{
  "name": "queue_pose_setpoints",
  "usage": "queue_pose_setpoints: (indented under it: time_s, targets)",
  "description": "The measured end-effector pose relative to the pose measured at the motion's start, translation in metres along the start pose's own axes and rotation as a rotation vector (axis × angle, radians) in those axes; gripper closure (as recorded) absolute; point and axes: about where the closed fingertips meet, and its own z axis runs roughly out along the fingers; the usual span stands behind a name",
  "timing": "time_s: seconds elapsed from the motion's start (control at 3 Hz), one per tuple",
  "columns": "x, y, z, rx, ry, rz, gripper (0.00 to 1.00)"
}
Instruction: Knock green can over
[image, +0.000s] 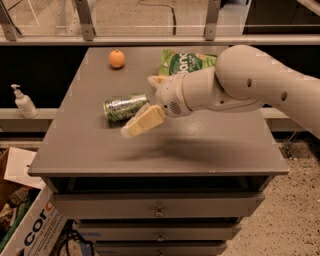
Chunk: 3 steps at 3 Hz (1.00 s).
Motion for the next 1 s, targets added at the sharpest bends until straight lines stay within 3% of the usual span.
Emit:
queue_pose_setpoints:
  time_s: [0.67,1.0]
  targets:
    - [0.035,-0.009,-0.045,0.091,-0.127,0.097,0.00]
    - [0.034,-0.008,-0.045,0.090,-0.127,0.097,0.00]
